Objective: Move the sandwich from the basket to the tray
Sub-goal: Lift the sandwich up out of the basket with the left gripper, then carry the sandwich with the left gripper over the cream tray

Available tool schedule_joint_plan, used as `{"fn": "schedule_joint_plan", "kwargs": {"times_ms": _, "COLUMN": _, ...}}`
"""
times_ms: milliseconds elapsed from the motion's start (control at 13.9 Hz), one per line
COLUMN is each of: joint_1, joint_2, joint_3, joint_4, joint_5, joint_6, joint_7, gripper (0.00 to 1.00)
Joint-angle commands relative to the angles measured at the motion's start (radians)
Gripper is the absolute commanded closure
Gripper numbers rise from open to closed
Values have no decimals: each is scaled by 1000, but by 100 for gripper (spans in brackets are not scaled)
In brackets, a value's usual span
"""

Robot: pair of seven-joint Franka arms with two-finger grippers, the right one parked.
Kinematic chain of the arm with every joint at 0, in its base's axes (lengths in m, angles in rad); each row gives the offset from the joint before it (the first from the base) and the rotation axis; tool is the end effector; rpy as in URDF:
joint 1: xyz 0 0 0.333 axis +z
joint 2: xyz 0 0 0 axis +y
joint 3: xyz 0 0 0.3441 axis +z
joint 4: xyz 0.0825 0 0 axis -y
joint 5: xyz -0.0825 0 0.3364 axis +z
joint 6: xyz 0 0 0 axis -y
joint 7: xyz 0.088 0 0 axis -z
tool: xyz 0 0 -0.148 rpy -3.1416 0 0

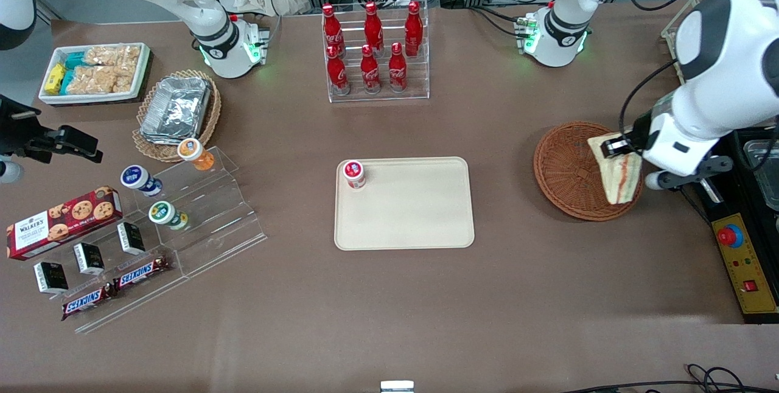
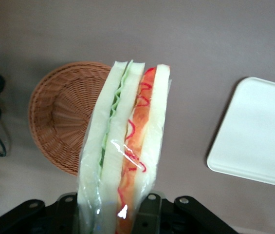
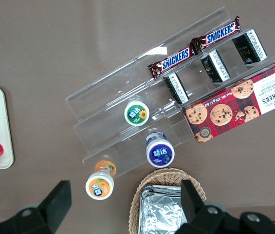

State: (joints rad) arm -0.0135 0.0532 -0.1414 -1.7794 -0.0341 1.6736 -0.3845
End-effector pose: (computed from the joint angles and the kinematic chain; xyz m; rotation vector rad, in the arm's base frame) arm 0.5037 -0.0820 0.5052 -3.1068 -0.3674 0.2566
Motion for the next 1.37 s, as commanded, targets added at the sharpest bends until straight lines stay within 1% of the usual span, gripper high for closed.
{"fn": "schedule_joint_plan", "kwargs": {"times_ms": 0, "joint_1": 0, "joint_2": 54, "joint_3": -46, "joint_4": 63, "joint_5": 14, "joint_6": -12, "joint_7": 1, "gripper": 63}}
{"fn": "schedule_joint_plan", "kwargs": {"times_ms": 216, "joint_1": -11, "joint_2": 108, "joint_3": -105, "joint_4": 87, "joint_5": 16, "joint_6": 17, "joint_7": -51, "gripper": 62}}
{"fn": "schedule_joint_plan", "kwargs": {"times_ms": 431, "joint_1": -112, "joint_2": 177, "joint_3": -112, "joint_4": 97, "joint_5": 89, "joint_6": 57, "joint_7": -154, "gripper": 62}}
{"fn": "schedule_joint_plan", "kwargs": {"times_ms": 790, "joint_1": -193, "joint_2": 299, "joint_3": -113, "joint_4": 121, "joint_5": 85, "joint_6": 144, "joint_7": -240, "gripper": 62}}
{"fn": "schedule_joint_plan", "kwargs": {"times_ms": 934, "joint_1": -198, "joint_2": 339, "joint_3": -113, "joint_4": 120, "joint_5": 82, "joint_6": 179, "joint_7": -266, "gripper": 62}}
{"fn": "schedule_joint_plan", "kwargs": {"times_ms": 1078, "joint_1": -198, "joint_2": 382, "joint_3": -135, "joint_4": 120, "joint_5": 85, "joint_6": 219, "joint_7": -275, "gripper": 62}}
{"fn": "schedule_joint_plan", "kwargs": {"times_ms": 1293, "joint_1": -200, "joint_2": 450, "joint_3": -164, "joint_4": 118, "joint_5": 95, "joint_6": 320, "joint_7": -338, "gripper": 62}}
